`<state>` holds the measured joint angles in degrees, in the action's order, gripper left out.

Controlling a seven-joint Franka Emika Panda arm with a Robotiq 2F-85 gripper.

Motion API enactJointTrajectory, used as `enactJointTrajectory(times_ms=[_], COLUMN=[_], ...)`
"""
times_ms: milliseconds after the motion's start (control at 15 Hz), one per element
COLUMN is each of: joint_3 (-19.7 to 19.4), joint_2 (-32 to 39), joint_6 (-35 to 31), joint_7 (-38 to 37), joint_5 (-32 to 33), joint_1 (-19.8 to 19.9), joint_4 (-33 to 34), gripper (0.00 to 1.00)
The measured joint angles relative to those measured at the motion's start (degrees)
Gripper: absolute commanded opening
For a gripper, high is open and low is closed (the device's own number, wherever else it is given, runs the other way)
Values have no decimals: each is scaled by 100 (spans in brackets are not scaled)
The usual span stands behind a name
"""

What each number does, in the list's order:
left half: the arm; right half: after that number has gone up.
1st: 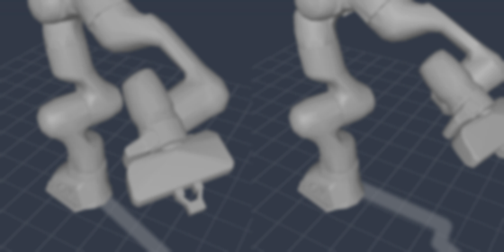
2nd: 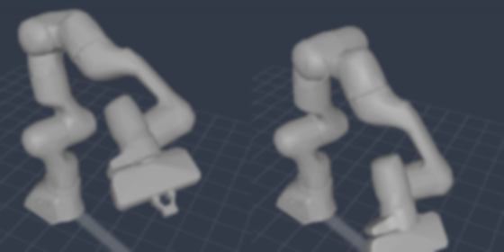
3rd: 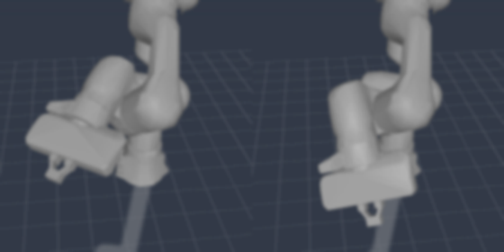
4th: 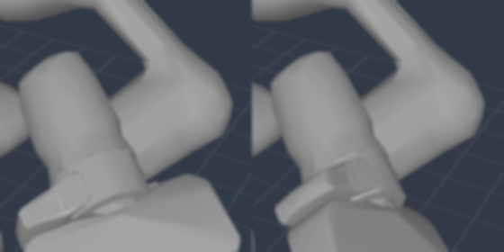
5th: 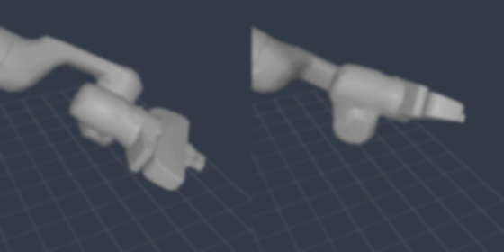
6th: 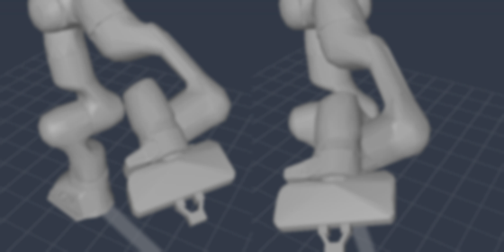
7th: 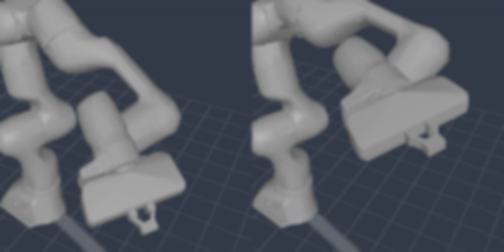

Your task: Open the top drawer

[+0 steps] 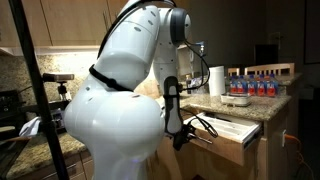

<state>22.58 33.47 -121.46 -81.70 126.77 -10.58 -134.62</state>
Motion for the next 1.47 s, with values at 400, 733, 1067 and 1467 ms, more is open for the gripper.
enactJointTrajectory(times_ms=[400, 733, 1067, 1467], joint_3=[118, 115, 157, 550], joint_2=[-252, -316, -416, -1779], joint_6=[-218, -320, -457, -967], joint_7=[-6, -6, -7, -61], joint_5=[-248, -286, -387, -896], joint_1=[-1, 7, 17, -157], joint_4=[-319, -361, -382, -750], gripper=[4, 4, 53, 92])
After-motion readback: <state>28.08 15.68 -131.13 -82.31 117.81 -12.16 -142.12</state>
